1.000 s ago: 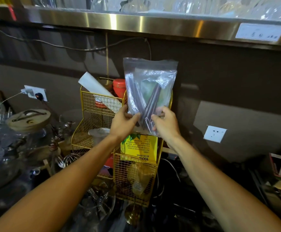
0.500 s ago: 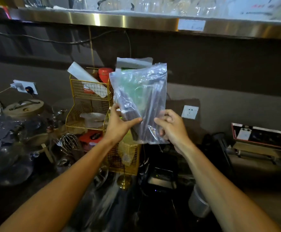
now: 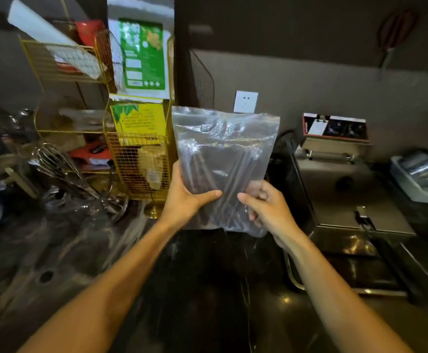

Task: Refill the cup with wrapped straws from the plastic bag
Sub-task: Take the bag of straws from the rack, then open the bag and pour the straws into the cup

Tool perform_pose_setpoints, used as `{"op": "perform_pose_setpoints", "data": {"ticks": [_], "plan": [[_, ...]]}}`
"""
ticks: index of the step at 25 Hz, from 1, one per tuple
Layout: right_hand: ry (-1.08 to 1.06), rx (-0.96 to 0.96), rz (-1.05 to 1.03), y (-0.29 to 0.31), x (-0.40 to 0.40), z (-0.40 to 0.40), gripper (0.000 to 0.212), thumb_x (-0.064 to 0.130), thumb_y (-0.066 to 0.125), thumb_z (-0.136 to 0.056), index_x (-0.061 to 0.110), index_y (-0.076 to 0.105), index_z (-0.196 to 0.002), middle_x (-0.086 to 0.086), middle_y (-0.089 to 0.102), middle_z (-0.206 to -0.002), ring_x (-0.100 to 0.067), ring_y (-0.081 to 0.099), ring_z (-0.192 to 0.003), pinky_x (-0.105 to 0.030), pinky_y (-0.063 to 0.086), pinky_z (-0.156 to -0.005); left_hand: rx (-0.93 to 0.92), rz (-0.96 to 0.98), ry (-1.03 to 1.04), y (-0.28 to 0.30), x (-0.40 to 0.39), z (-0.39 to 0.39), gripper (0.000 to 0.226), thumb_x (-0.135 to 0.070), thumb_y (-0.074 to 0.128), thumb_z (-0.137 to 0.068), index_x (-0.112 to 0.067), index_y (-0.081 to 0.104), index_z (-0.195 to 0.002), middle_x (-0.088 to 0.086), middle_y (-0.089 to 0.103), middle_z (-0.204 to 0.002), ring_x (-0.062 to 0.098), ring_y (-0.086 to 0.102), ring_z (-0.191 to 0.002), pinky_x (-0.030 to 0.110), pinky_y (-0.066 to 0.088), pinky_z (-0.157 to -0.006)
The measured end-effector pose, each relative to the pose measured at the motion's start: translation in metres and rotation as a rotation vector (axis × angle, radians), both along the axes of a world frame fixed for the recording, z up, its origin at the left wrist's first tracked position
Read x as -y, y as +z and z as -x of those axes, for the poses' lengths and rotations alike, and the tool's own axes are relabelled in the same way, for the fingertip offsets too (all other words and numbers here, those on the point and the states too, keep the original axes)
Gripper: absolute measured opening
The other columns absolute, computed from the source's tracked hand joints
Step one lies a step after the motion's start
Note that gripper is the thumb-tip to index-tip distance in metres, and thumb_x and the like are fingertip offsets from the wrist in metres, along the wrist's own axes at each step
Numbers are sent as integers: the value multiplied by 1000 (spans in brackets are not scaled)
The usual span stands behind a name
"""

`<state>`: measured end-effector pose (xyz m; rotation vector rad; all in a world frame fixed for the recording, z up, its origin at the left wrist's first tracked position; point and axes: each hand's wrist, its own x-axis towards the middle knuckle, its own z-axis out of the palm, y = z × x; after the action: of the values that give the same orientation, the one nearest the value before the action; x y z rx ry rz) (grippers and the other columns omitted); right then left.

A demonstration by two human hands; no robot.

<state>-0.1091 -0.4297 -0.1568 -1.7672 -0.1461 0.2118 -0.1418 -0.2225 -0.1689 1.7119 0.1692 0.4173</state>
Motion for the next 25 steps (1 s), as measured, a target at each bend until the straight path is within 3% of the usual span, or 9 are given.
{"op": "perform_pose_setpoints", "data": {"ticks": [2, 5, 11, 14, 16, 18, 22, 25], "plan": [[-10, -16, 30, -20, 21, 13, 26, 16, 73, -95, -1, 61, -110, -7, 59, -68, -15, 51, -48, -23, 37, -39, -51, 14, -40, -16, 18, 10, 96, -17, 98, -63, -24, 43, -140, -6, 62, -134, 1, 62, -122, 24, 54, -101], [-45, -66, 67, -52, 50, 30, 24, 15, 74, -94, -3, 60, -103, -7, 58, -62, -20, 54, -51, -24, 39, -39, -155, 81, -119, -36, 45, 25, 78, -13, 93, -70, -24, 51, -135, -13, 65, -125, -16, 64, -106, 11, 56, -85], [-62, -134, 220, -94, 80, 56, 13, 11, 73, -94, 0, 68, -98, -17, 66, -75, -12, 61, -49, -17, 43, -41, -321, 190, -113, -78, 64, 51, 38, -10, 86, -79, -18, 69, -111, -4, 77, -106, 1, 76, -91, 15, 61, -73], [-55, -219, 287, -114, 87, 60, 12, 12, 74, -93, 6, 70, -103, -6, 71, -95, -8, 70, -66, -21, 53, -52, -374, 208, -116, -97, 71, 60, 38, -8, 86, -78, -7, 72, -114, 1, 79, -105, 9, 78, -94, 22, 64, -79], [-85, -274, 291, -121, 90, 64, 23, 17, 75, -93, 18, 67, -114, 3, 70, -106, -11, 71, -88, -23, 55, -64, -381, 160, -168, -107, 74, 65, 48, -12, 87, -77, -16, 67, -120, -7, 75, -110, 3, 73, -103, 18, 61, -82], [-159, -268, 223, -122, 94, 66, 33, 20, 77, -92, 25, 61, -120, 9, 66, -110, -12, 68, -97, -25, 56, -70, -359, 140, -210, -112, 76, 69, 51, -13, 87, -78, -24, 63, -122, -11, 71, -116, -3, 69, -108, 15, 58, -84], [-199, -157, 238, -109, 98, 67, 26, 20, 72, -96, 29, 58, -117, 19, 59, -106, -10, 66, -94, -24, 55, -69, -250, 168, -140, -109, 70, 65, 45, -12, 80, -85, -18, 65, -127, -9, 71, -120, 8, 68, -116, 28, 59, -93], [-284, -66, 286, -92, 96, 62, 7, 24, 67, -99, 29, 63, -96, 10, 65, -92, -17, 68, -85, -32, 56, -68, -143, 192, -131, -99, 64, 56, 30, -14, 69, -94, -6, 67, -123, 7, 73, -117, 22, 71, -113, 41, 59, -97]]}}
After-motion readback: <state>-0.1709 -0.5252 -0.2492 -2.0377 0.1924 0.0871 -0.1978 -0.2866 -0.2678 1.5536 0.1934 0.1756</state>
